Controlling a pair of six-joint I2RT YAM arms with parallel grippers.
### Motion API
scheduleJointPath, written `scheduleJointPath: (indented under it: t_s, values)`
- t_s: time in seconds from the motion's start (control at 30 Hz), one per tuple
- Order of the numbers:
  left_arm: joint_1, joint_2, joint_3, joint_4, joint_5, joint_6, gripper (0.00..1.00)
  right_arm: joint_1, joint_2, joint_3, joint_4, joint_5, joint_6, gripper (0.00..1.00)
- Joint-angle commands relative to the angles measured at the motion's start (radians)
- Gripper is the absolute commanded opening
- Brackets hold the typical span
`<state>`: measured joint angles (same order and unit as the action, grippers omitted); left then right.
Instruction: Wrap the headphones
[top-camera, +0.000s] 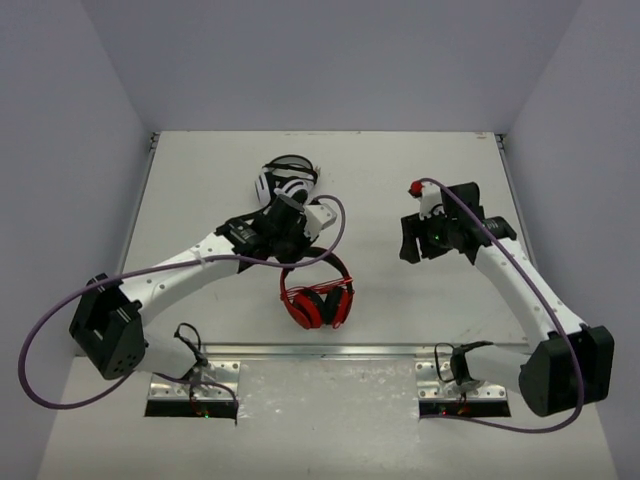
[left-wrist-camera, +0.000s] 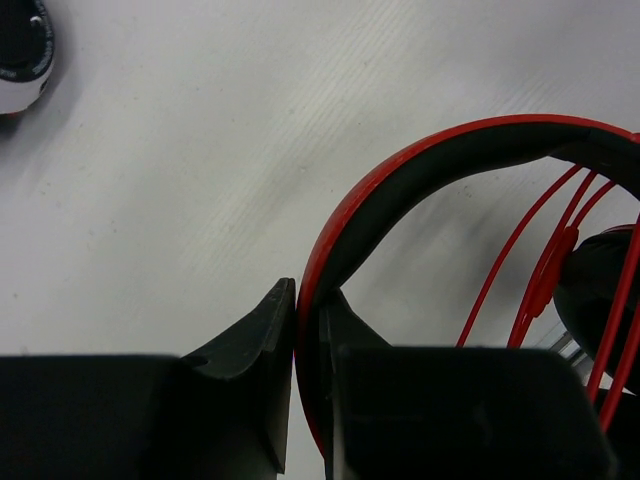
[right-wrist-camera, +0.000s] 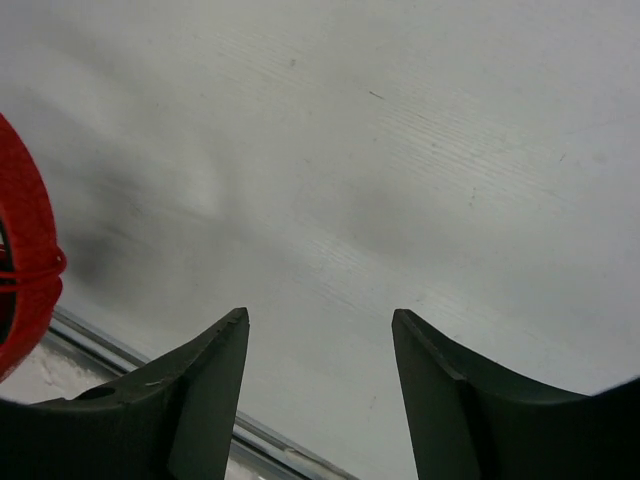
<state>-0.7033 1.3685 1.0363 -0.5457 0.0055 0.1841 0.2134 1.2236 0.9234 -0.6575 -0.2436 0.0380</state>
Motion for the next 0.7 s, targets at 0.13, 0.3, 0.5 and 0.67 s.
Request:
scheduleJointPath:
  t_s: [0.13,0.3,0.5,0.67]
  values:
    - [0.143,0.127,0.106,0.012,0.316,0.228,0.01,0.001,-0.153,-0.054,0.061,-0.097,0.138,0.65]
    - [0.255,0.251,0.185,-0.036,0.511,0.360,0.00,0.003,-0.248,-0.115,0.097,-0.152,0.168,0.68]
    - [0.355,0.343,0.192,-0.033,0.582,0.474,0.00,0.021,-0.312,-0.147,0.134,-0.184,0.188,0.70]
    - [0.398,0.291,0.108,0.084,0.539,0.555,0.00,0.034,-0.306,-0.132,0.130,-0.218,0.184,0.99]
